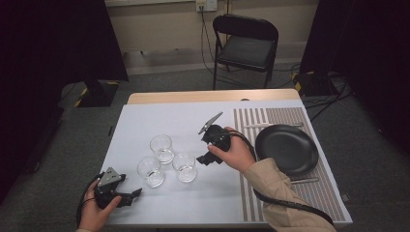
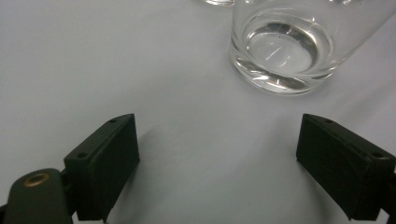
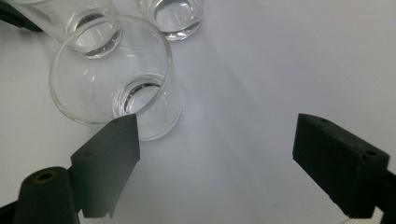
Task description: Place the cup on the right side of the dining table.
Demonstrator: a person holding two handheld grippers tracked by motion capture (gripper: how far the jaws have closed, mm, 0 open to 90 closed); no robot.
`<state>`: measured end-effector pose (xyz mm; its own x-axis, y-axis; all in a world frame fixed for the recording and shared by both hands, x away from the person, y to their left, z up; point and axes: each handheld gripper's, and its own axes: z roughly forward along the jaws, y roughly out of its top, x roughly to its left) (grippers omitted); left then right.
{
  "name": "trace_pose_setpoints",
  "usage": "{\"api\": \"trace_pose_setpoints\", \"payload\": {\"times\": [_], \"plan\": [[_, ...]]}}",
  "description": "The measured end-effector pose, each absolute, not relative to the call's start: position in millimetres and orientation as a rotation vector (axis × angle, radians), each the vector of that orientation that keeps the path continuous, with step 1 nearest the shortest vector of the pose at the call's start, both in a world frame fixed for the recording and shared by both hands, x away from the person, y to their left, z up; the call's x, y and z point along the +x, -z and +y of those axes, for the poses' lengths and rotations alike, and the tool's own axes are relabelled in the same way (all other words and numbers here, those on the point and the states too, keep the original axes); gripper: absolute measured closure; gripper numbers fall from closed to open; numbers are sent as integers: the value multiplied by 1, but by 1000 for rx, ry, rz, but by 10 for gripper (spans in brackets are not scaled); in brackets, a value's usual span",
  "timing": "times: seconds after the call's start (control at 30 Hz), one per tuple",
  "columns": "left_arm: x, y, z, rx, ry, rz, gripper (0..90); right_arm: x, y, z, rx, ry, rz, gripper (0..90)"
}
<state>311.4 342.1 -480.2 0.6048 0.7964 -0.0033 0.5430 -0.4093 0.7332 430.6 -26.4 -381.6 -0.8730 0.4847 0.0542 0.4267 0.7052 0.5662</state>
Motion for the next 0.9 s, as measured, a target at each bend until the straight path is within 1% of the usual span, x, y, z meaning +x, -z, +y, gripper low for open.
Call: {"api": "trace_pose_setpoints", "payload": {"times": [0.9], "plan": [[311,480,342,2112,-460,1054,122,434,378,-7,727,-908,2826,138]]}}
